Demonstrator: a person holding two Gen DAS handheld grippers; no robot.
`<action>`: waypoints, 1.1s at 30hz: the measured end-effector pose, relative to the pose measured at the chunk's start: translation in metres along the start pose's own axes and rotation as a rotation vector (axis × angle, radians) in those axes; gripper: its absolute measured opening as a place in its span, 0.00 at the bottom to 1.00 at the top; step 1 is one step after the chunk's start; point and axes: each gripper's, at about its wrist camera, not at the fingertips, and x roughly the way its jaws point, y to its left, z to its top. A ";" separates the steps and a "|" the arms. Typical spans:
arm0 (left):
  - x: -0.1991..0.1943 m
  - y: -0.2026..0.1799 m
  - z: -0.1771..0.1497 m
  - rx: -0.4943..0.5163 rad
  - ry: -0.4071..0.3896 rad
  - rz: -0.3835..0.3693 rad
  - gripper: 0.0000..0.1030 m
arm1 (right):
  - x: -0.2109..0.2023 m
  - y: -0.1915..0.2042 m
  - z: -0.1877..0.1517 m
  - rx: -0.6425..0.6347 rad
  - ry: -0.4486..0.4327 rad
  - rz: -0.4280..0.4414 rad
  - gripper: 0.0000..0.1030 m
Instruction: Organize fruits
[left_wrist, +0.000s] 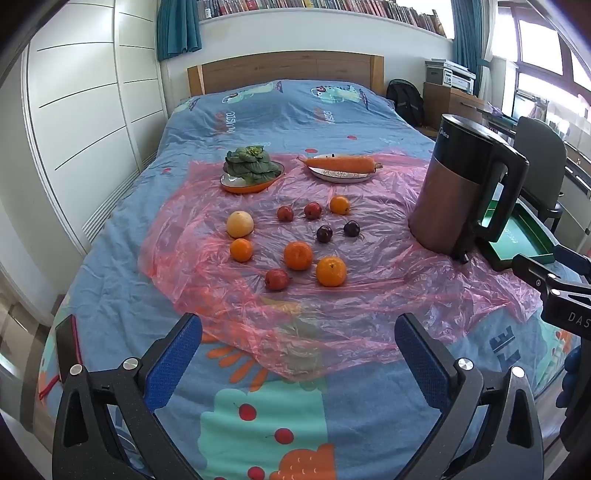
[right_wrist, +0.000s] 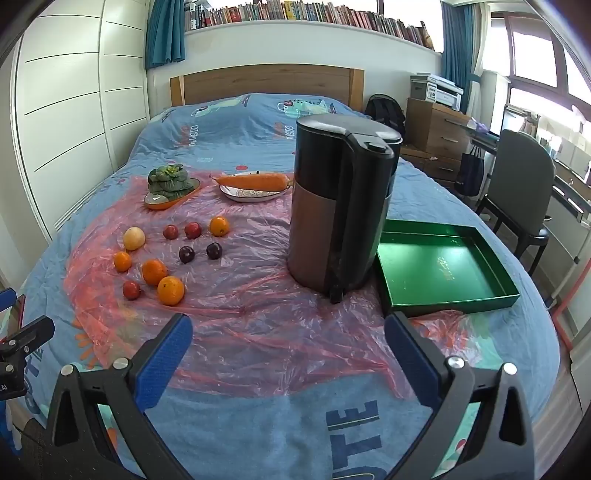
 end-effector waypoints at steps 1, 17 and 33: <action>0.000 0.000 0.000 0.000 -0.002 0.000 0.99 | 0.000 0.000 -0.001 0.002 -0.009 0.004 1.00; -0.003 0.000 0.000 0.000 0.008 -0.009 0.99 | -0.006 0.000 0.000 -0.007 -0.014 -0.008 1.00; 0.000 0.000 -0.003 -0.007 0.020 -0.015 0.99 | -0.008 -0.003 0.000 -0.004 -0.018 -0.011 1.00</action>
